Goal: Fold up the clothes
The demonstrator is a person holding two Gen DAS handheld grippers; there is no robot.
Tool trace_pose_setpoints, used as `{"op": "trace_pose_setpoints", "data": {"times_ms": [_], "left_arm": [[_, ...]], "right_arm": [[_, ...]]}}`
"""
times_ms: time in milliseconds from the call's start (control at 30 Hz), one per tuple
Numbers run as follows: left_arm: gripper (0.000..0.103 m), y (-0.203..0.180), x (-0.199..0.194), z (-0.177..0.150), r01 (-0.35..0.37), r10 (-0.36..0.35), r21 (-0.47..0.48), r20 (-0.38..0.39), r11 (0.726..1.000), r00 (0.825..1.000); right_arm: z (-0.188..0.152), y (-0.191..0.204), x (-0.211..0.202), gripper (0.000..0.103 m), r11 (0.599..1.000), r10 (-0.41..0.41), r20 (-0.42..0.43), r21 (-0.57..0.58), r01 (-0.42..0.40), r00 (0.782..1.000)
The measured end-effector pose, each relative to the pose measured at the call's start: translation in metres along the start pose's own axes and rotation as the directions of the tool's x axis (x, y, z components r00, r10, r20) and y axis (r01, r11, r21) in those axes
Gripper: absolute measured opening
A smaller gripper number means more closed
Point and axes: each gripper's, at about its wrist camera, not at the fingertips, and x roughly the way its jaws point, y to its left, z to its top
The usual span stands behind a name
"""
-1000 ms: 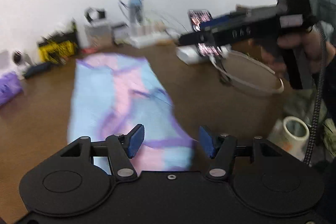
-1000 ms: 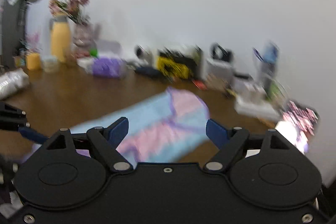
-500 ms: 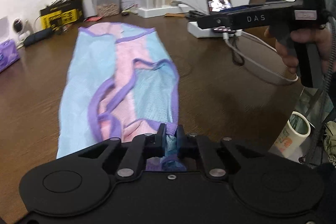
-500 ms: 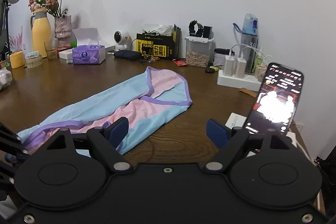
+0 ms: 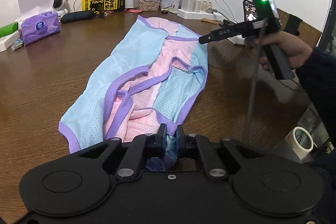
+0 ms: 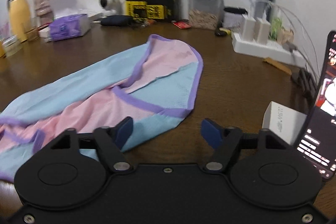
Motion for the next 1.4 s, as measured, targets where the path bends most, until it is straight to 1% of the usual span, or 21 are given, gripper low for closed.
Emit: {"op": "trace_pose_setpoints", "data": {"times_ms": [133,167,200,367,467,533,633,667,700,733,767,800,833,900,967,1033,1100,1200,1267,1300,1400], "left_arm": [[0.008,0.004,0.002,0.0,0.027,-0.027,-0.015,0.009,1.0,1.0],[0.008,0.004,0.002,-0.001,0.029,-0.029,-0.015,0.013,0.999,0.999],[0.008,0.004,0.002,-0.002,0.028,-0.028,-0.014,0.024,1.0,0.999],[0.006,0.015,-0.007,-0.002,0.042,-0.036,-0.066,0.084,0.997,0.996],[0.005,0.032,-0.02,0.002,0.054,-0.031,-0.156,0.148,0.986,0.988],[0.005,0.043,-0.026,0.001,0.044,-0.006,-0.209,0.176,0.977,0.984],[0.006,0.059,-0.026,-0.002,-0.001,0.047,-0.277,0.161,0.961,0.986],[0.006,0.062,-0.025,-0.004,-0.012,0.056,-0.291,0.145,0.957,0.988],[0.009,0.065,-0.024,-0.005,-0.024,0.066,-0.303,0.129,0.953,0.99],[0.016,0.067,-0.023,-0.006,-0.039,0.078,-0.313,0.114,0.949,0.99],[0.022,0.067,-0.024,-0.007,-0.059,0.097,-0.314,0.108,0.948,0.989],[0.032,0.067,-0.026,-0.006,-0.068,0.11,-0.324,0.114,0.944,0.987],[0.034,0.069,-0.031,-0.007,-0.072,0.126,-0.347,0.137,0.935,0.983],[0.036,0.072,-0.043,-0.005,-0.044,0.115,-0.356,0.183,0.934,0.976],[0.042,0.073,-0.053,-0.002,-0.04,0.119,-0.339,0.214,0.94,0.97],[0.053,0.073,-0.055,0.005,-0.056,0.127,-0.298,0.228,0.953,0.965],[0.054,0.074,-0.05,0.01,-0.07,0.128,-0.254,0.22,0.965,0.967],[0.055,0.077,-0.034,0.017,-0.079,0.111,-0.172,0.187,0.982,0.976],[0.055,0.079,-0.021,0.02,-0.088,0.107,-0.12,0.161,0.989,0.981],[0.055,0.082,-0.016,0.019,-0.095,0.112,-0.114,0.149,0.989,0.983],[0.054,0.092,0.003,0.018,-0.111,0.12,-0.121,0.074,0.986,0.99]], "right_arm": [[0.004,-0.002,0.015,0.04,1.0,-0.007,-0.007,0.017,0.007,1.0],[0.005,-0.002,0.016,0.027,1.0,-0.016,-0.009,0.017,0.016,1.0],[0.008,-0.002,0.018,0.006,0.999,-0.011,-0.012,0.032,0.011,1.0],[0.024,0.002,0.013,0.006,0.999,0.007,0.032,0.041,-0.009,0.999],[0.04,0.01,0.011,0.006,1.0,0.015,0.045,0.019,-0.016,0.999],[0.059,0.02,0.013,0.006,1.0,0.026,0.056,-0.016,-0.025,0.998],[0.09,0.047,0.034,0.006,0.994,0.052,0.045,-0.096,-0.047,0.998],[0.097,0.059,0.05,0.007,0.988,0.064,-0.001,-0.137,-0.064,0.998],[0.105,0.073,0.071,0.012,0.978,0.077,-0.065,-0.188,-0.088,0.995],[0.107,0.079,0.078,0.019,0.974,0.079,-0.088,-0.206,-0.096,0.993],[0.106,0.088,0.087,0.037,0.966,0.062,-0.113,-0.244,-0.088,0.992],[0.104,0.098,0.097,0.047,0.954,0.011,-0.119,-0.297,-0.046,0.993],[0.103,0.101,0.1,0.049,0.949,-0.013,-0.113,-0.315,-0.023,0.993],[0.104,0.097,0.09,0.066,0.952,-0.041,-0.045,-0.304,0.025,0.998],[0.106,0.085,0.07,0.071,0.957,-0.039,0.028,-0.285,0.046,0.999],[0.105,0.074,0.048,0.072,0.957,-0.051,0.085,-0.281,0.073,0.995],[0.099,0.065,0.018,0.077,0.959,-0.042,0.149,-0.271,0.082,0.988],[0.088,0.065,-0.012,0.078,0.958,-0.028,0.182,-0.276,0.078,0.983],[0.07,0.076,-0.029,0.078,0.954,0.006,0.161,-0.296,0.043,0.987],[0.059,0.085,-0.035,0.078,0.946,0.047,0.133,-0.325,-0.002,0.99],[0.023,0.121,-0.051,0.078,0.887,0.192,0.034,-0.433,-0.158,0.981]]}}
